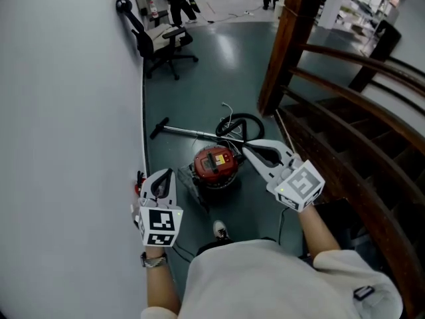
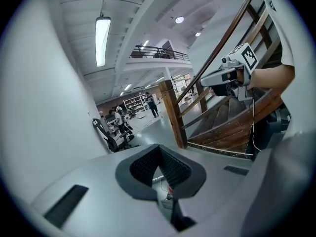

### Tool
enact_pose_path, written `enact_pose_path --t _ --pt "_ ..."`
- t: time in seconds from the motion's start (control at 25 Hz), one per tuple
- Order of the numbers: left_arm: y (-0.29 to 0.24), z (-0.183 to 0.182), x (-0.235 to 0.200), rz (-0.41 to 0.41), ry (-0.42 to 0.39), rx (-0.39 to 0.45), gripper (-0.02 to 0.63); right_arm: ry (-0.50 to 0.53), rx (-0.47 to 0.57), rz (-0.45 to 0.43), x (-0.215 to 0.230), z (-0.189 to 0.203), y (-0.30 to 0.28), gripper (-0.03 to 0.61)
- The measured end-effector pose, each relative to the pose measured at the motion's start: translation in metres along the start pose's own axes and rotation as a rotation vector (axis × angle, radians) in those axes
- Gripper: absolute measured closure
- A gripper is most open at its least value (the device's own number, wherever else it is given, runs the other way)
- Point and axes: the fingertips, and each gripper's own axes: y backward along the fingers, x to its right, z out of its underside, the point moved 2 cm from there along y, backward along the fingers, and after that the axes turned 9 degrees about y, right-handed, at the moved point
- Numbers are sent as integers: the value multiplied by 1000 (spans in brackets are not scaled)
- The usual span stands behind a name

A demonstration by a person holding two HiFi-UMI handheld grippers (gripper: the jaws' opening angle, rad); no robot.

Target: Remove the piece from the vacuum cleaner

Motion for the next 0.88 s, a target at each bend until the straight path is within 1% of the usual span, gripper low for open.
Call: enact_pose_path --t 0.12,0.24,0.44,0.56,0.76,0.88 --pt "-10 6 -13 12 9 -7 614 16 -59 12 2 10 -14 549" --pt "-19 11 -27 16 26 -20 614 45 -105 -4 2 19 -26 549" --pt "-35 18 -41 13 40 -45 614 32 -147 -11 13 34 -45 548" --pt "-46 26 -48 17 81 -37 614 42 -160 -20 16 49 -61 548" --pt "-74 39 -65 5 116 -51 614 41 -170 -78 26 79 -92 548" --pt "-95 48 -75 -7 181 -53 614 29 -186 -102 37 102 -112 548"
